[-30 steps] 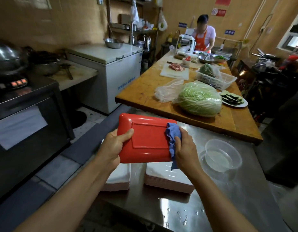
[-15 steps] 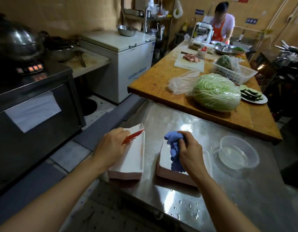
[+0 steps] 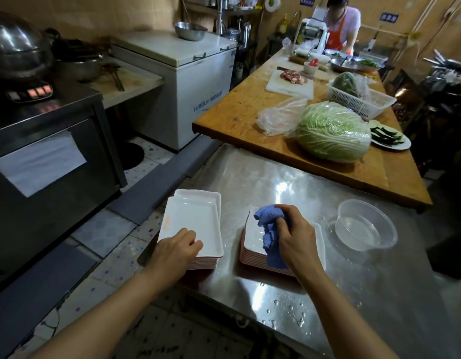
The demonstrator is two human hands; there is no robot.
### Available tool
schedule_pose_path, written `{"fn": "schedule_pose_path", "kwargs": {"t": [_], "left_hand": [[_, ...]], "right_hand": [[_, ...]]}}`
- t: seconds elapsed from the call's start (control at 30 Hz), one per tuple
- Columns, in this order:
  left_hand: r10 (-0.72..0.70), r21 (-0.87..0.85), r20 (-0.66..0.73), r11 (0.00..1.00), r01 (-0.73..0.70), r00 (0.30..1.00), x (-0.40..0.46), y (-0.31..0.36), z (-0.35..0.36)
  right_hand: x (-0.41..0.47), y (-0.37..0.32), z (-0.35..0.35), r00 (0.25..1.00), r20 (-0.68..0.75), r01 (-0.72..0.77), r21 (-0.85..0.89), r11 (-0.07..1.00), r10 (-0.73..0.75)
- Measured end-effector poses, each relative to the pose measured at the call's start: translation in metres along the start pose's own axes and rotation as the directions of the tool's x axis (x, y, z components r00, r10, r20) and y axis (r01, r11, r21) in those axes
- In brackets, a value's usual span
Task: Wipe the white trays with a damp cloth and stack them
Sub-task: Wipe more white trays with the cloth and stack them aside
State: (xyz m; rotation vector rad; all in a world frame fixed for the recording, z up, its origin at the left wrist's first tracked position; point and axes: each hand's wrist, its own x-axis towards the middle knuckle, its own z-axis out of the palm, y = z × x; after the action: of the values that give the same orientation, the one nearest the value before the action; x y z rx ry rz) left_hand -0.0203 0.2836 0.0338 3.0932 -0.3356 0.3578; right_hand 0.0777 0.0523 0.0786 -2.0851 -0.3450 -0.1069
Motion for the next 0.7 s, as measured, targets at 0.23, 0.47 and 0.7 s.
{"fn": "schedule_pose_path", "kwargs": {"t": [0.23,0.47,0.7], "left_hand": [[0.013,-0.052,0.048,0.999,-0.011,0.999,0.002,-0.009,0.025],[-0.009,-0.143,0.091,0.99,0.022,0.996,0.003,-0.018,0.045],[-0.035,-0.069,0.096,0.997,0.042,0.995,0.016,-0.019,0.044]], "right_hand": [[-0.004,0.013,-0.009,0.999,-0.033,-0.042,-0.044,0.998,0.04],[-0.005,0.025,-0.019,0.992,-0.098,-0.081,-0.045,0.996,0.076],[-0.005,0.033,-0.031,0.985,-0.134,-0.106,0.0,0.994,0.105]]}}
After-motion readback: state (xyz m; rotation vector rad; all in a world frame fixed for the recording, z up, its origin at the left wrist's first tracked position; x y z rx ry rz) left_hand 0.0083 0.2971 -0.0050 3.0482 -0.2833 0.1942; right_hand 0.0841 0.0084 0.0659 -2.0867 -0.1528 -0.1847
